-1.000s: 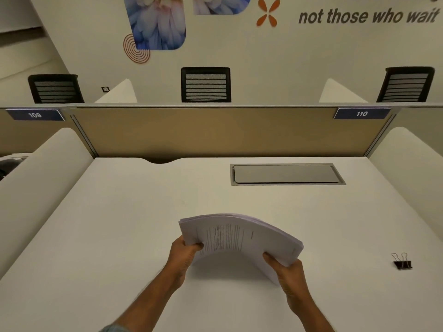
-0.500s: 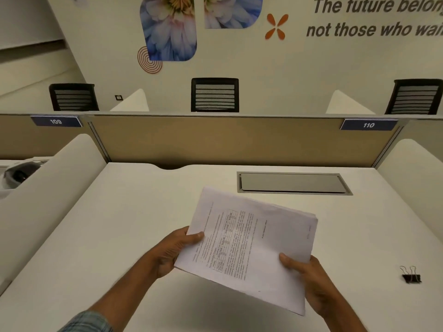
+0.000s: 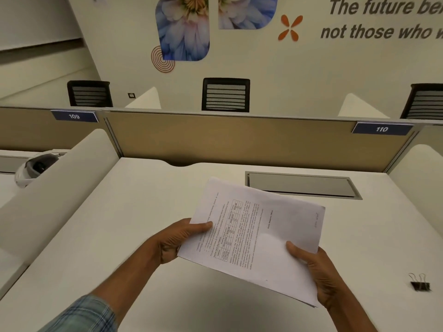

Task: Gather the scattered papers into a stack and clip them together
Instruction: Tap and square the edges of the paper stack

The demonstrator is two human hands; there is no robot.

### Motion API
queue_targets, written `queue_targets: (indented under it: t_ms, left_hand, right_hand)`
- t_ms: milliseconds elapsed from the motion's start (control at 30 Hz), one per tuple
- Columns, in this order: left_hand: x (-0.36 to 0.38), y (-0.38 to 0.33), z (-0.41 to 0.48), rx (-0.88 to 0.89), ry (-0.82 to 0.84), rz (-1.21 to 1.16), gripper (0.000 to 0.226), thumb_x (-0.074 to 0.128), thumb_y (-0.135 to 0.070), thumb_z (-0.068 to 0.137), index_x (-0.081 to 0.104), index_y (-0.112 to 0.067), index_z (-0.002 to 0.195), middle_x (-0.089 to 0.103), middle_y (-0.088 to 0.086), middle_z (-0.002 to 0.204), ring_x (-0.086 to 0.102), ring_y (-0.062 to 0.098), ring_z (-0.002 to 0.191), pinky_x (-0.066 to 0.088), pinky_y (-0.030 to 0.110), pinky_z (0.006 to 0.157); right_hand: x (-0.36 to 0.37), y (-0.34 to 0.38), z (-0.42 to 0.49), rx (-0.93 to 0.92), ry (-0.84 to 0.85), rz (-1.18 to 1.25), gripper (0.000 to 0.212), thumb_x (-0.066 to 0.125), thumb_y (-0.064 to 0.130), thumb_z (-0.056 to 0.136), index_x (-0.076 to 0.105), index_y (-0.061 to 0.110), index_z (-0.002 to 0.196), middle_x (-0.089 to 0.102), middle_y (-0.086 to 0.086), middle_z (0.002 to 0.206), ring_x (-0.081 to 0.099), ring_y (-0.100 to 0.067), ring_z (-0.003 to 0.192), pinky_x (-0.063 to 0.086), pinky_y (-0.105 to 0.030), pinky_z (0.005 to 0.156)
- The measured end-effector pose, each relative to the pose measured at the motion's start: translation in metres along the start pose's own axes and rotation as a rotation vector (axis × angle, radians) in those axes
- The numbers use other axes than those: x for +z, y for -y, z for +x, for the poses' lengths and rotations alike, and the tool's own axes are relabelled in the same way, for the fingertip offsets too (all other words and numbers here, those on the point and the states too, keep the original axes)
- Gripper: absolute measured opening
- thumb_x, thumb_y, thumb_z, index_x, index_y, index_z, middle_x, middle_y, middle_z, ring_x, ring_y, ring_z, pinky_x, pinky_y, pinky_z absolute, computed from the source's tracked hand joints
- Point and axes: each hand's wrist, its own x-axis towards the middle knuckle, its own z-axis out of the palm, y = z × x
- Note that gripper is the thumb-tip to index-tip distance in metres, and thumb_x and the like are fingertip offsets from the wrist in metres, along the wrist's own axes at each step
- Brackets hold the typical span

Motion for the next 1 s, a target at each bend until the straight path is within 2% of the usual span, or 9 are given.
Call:
queue_targets:
  t_ms: [100,233,333,400,467,600,767,867,1000]
  left_hand:
    - [-0.008,0.005,-0.009,0.095,0.063,-0.326,0.048,0.061,-0.039,0.097,0.064,-0.012,0.137,0.065,0.017,0.14,0.06,0.037,0.13,0.041,0.056,0.114]
    - [0.031,0.036,-0.017,0.167,0.176,-0.56,0.063,0.081,-0.03,0.083,0.06,-0.016,0.14,0.059,0.018,0.146,0.058,0.038,0.131,0.045,0.065,0.107]
    - [0.077,0.045,-0.014,0.147,0.017,-0.547,0.049,0.073,-0.004,0.088,0.064,-0.01,0.135,0.071,0.016,0.13,0.069,0.034,0.117,0.056,0.053,0.097]
    - [0.084,0.041,-0.008,0.148,-0.123,-0.588,0.046,0.07,0.004,0.085,0.067,-0.005,0.13,0.076,0.014,0.12,0.075,0.03,0.106,0.061,0.043,0.087]
    - [0.075,0.029,-0.014,0.187,-0.157,-0.533,0.042,0.067,0.006,0.087,0.067,-0.007,0.127,0.077,0.012,0.119,0.075,0.029,0.106,0.06,0.041,0.089]
    - [0.045,0.008,-0.027,0.229,-0.103,-0.288,0.04,0.069,0.0,0.09,0.067,-0.015,0.127,0.076,0.009,0.124,0.073,0.029,0.113,0.055,0.047,0.101]
    - [0.035,-0.002,-0.018,0.249,-0.056,-0.088,0.034,0.069,-0.005,0.092,0.07,-0.017,0.124,0.077,0.009,0.121,0.074,0.027,0.108,0.06,0.044,0.094]
    - [0.037,-0.003,-0.009,0.277,-0.055,-0.024,0.03,0.07,-0.009,0.092,0.074,-0.02,0.119,0.077,0.009,0.12,0.074,0.025,0.105,0.057,0.048,0.098]
    - [0.037,0.003,0.005,0.29,-0.138,0.032,0.023,0.073,-0.011,0.089,0.076,-0.023,0.109,0.08,0.003,0.109,0.075,0.014,0.095,0.059,0.028,0.084]
  right_hand:
    - [0.003,-0.003,-0.002,-0.02,-0.06,0.074,0.03,0.076,0.01,0.085,0.071,0.01,0.114,0.08,-0.013,0.103,0.071,-0.039,0.098,0.058,-0.046,0.085]
    - [0.023,-0.023,-0.014,-0.074,-0.147,0.217,0.019,0.072,0.003,0.086,0.071,0.011,0.103,0.082,0.0,0.085,0.071,-0.027,0.089,0.055,-0.037,0.075]
    - [0.048,-0.044,-0.024,-0.032,-0.124,0.312,0.022,0.07,-0.002,0.087,0.068,0.016,0.099,0.082,0.003,0.081,0.07,-0.026,0.088,0.059,-0.034,0.067]
    - [0.051,-0.054,-0.022,0.002,-0.094,0.361,0.032,0.07,-0.005,0.084,0.066,0.019,0.105,0.082,0.005,0.08,0.069,-0.027,0.091,0.059,-0.041,0.079]
    - [0.04,-0.052,-0.017,0.031,-0.057,0.356,0.048,0.074,-0.004,0.075,0.066,0.018,0.117,0.082,0.0,0.094,0.067,-0.031,0.098,0.052,-0.05,0.097]
    - [-0.005,-0.021,-0.004,0.029,0.146,0.05,0.084,0.101,0.021,0.045,0.069,0.005,0.121,0.078,-0.015,0.111,0.074,-0.034,0.099,0.057,-0.046,0.091]
    - [0.005,0.021,0.009,-0.107,0.32,-0.303,0.032,0.075,0.015,0.087,0.075,0.012,0.119,0.079,-0.003,0.114,0.075,-0.022,0.105,0.061,-0.031,0.083]
    - [0.025,0.022,0.017,-0.168,0.28,-0.285,0.029,0.076,0.008,0.085,0.078,0.01,0.113,0.08,-0.006,0.111,0.074,-0.028,0.104,0.06,-0.03,0.081]
    - [0.038,0.002,0.029,-0.184,0.194,-0.253,0.033,0.084,0.011,0.078,0.079,0.011,0.111,0.08,-0.007,0.107,0.072,-0.036,0.102,0.059,-0.033,0.079]
